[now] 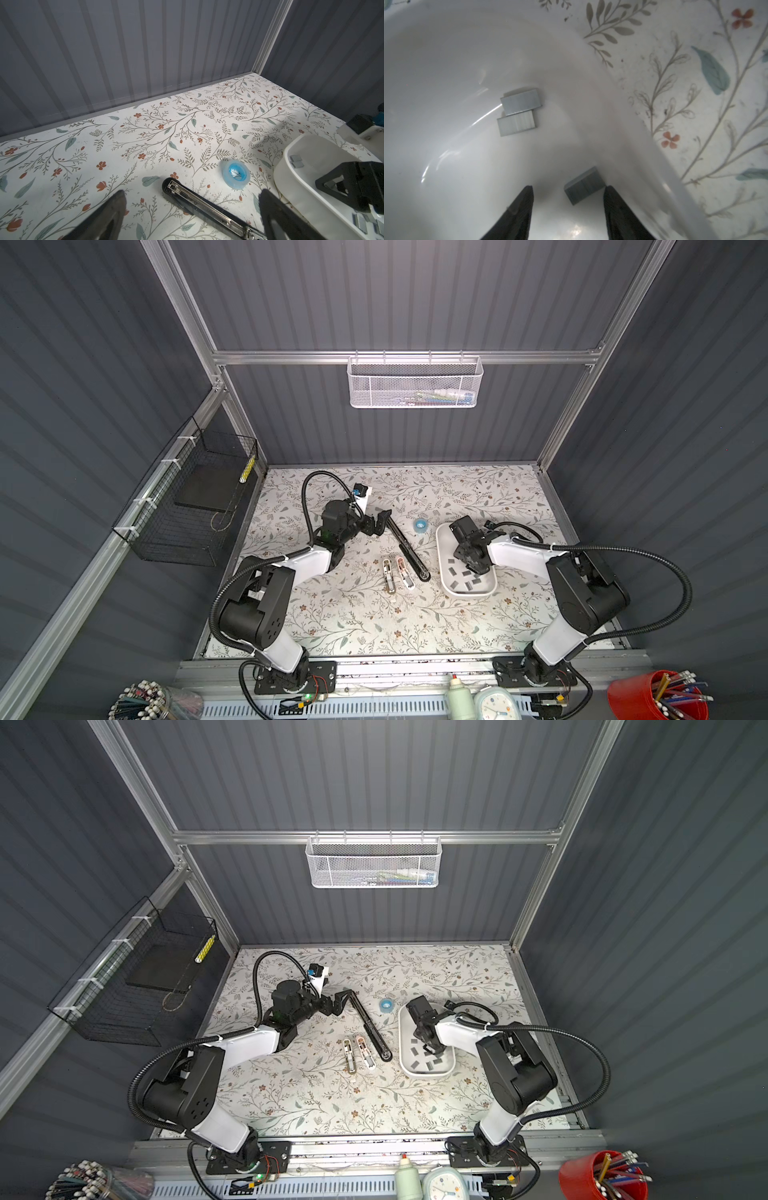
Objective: Load the staples into the stapler
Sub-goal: 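Lower the right gripper into the white tray around a grey staple strip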
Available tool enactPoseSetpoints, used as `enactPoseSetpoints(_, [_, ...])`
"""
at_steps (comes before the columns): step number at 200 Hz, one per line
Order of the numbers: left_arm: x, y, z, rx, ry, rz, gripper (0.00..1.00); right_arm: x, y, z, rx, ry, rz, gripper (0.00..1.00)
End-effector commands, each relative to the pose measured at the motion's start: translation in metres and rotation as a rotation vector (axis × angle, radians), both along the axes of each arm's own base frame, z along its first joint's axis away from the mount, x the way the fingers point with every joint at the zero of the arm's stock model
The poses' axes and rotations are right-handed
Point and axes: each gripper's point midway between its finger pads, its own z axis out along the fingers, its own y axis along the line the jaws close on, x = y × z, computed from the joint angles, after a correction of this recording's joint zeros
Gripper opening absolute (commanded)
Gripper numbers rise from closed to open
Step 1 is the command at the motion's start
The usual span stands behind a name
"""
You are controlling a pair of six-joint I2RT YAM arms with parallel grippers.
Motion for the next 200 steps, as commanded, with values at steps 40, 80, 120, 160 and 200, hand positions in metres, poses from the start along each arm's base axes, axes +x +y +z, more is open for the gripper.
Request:
enactPoseSetpoints(40, [-0.003, -0.003, 0.008, 0.007, -0.027, -0.018, 1.0, 0.007, 0.002, -0.007, -0.051, 0.049, 0.071, 0.51])
enactPoseSetpoints(80, [-0.002, -0.004, 0.006, 0.007, -0.019, -0.022, 1.0, 0.004, 0.002, -0.008, -0.065, 0.064, 0.091, 0.47])
enactPoseSetpoints(120, [-0.002, -0.004, 0.006, 0.006, -0.018, -0.023, 1.0, 0.002, -0.004, -0.01, -0.102, 0.073, 0.117, 0.44])
enactPoseSetpoints(160, [-0.002, -0.004, 0.006, 0.006, -0.012, -0.022, 1.0, -0.006, -0.008, -0.015, -0.123, 0.106, 0.14, 0.37])
enactPoseSetpoints(200, [-0.001, -0.006, 0.006, 0.005, -0.004, -0.028, 1.0, -0.009, -0.002, -0.019, -0.1, 0.126, 0.171, 0.23])
